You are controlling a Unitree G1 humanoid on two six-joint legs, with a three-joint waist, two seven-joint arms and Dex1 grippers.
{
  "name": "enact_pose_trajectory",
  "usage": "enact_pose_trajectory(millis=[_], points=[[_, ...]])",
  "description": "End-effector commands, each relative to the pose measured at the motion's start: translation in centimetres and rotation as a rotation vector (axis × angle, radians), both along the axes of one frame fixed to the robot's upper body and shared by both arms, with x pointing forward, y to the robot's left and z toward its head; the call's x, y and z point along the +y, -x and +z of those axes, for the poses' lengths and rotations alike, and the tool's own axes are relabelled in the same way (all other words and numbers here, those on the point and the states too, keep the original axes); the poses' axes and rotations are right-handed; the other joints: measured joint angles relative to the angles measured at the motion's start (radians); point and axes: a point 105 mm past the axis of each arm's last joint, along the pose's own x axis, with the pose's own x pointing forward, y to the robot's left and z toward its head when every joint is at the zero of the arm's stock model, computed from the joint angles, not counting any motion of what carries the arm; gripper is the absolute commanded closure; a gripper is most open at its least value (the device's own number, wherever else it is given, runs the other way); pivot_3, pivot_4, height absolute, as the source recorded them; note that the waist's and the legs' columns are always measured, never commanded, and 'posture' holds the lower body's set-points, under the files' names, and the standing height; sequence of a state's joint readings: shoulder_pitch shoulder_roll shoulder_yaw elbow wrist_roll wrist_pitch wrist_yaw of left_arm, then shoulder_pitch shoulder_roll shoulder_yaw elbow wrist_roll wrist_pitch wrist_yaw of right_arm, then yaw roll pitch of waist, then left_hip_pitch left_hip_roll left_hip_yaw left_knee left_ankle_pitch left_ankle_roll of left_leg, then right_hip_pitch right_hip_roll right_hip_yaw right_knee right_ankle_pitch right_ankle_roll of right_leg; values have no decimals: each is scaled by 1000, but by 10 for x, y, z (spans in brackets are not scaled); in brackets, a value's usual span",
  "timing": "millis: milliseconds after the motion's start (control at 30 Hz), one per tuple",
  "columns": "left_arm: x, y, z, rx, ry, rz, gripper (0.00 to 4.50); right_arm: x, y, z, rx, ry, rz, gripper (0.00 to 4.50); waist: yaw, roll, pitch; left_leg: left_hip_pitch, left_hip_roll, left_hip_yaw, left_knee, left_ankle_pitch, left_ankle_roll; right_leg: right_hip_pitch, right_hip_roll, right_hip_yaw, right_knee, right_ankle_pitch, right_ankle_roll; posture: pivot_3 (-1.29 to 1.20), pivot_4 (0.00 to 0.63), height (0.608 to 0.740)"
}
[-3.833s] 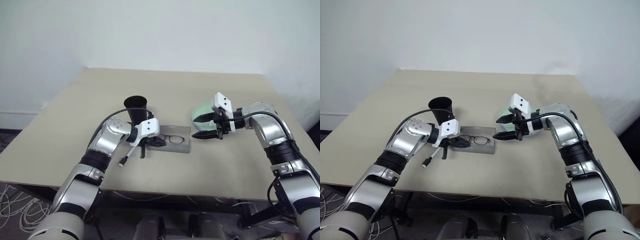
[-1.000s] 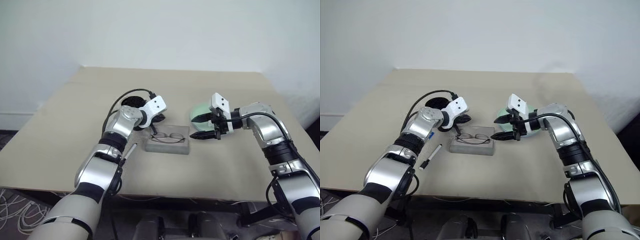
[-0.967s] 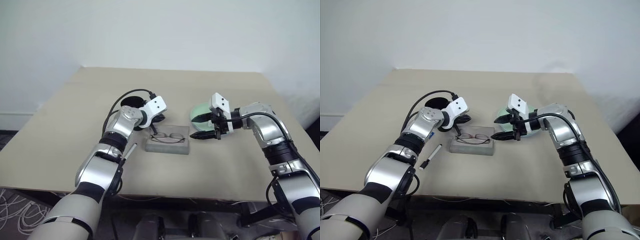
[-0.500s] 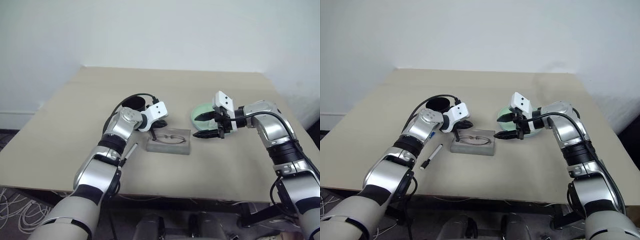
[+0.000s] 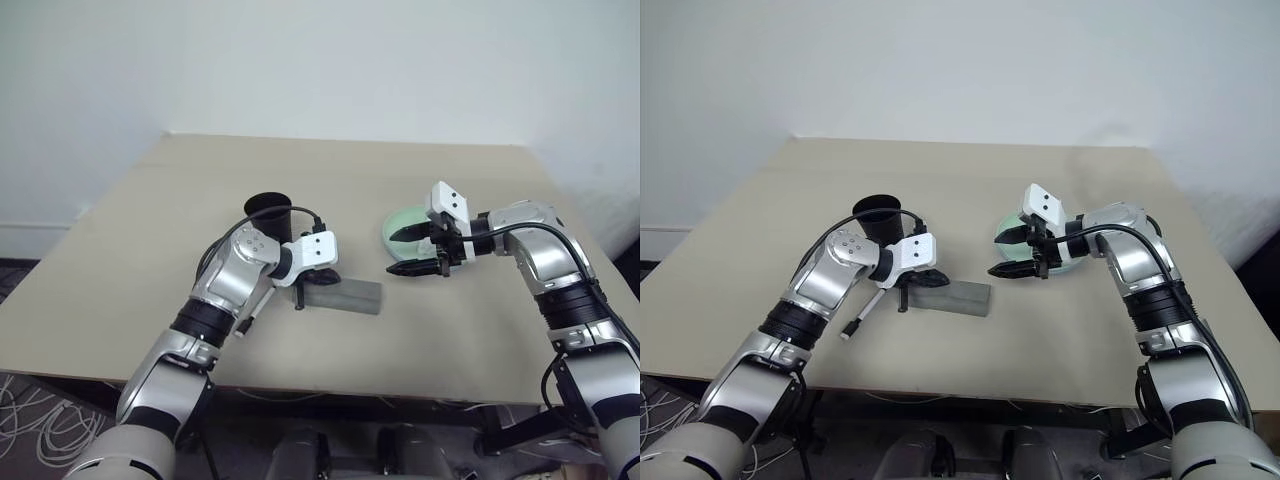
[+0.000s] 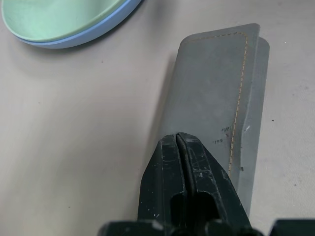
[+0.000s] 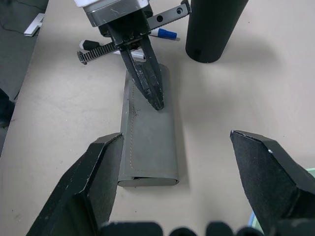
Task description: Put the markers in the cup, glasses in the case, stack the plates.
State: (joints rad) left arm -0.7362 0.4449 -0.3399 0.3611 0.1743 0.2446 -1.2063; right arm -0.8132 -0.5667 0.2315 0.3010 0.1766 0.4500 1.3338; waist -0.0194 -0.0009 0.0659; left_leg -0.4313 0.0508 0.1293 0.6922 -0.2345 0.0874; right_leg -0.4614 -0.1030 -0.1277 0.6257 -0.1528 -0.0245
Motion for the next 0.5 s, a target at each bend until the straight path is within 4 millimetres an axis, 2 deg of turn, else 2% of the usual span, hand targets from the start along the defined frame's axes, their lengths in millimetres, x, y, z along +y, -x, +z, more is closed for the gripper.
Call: enact_pose_trajectory(millis=[33, 300, 500], points=[[-3, 3, 4, -3, 6, -16, 4481, 4, -2, 18, -59, -25, 19, 734, 0, 0, 0, 0, 0, 0, 0, 0, 0, 0, 0, 0, 0, 0, 0, 0, 0, 727], [3, 3, 12, -15, 13, -17, 4481, 2, -1, 17, -59, -21, 20, 734, 0, 0, 0, 0, 0, 0, 0, 0, 0, 0, 0, 0, 0, 0, 0, 0, 0, 727], [5, 21, 15, 6, 21, -68, 4481, 1, 0, 17, -59, -20, 18, 734, -2, 0, 0, 0, 0, 0, 0, 0, 0, 0, 0, 0, 0, 0, 0, 0, 0, 727]])
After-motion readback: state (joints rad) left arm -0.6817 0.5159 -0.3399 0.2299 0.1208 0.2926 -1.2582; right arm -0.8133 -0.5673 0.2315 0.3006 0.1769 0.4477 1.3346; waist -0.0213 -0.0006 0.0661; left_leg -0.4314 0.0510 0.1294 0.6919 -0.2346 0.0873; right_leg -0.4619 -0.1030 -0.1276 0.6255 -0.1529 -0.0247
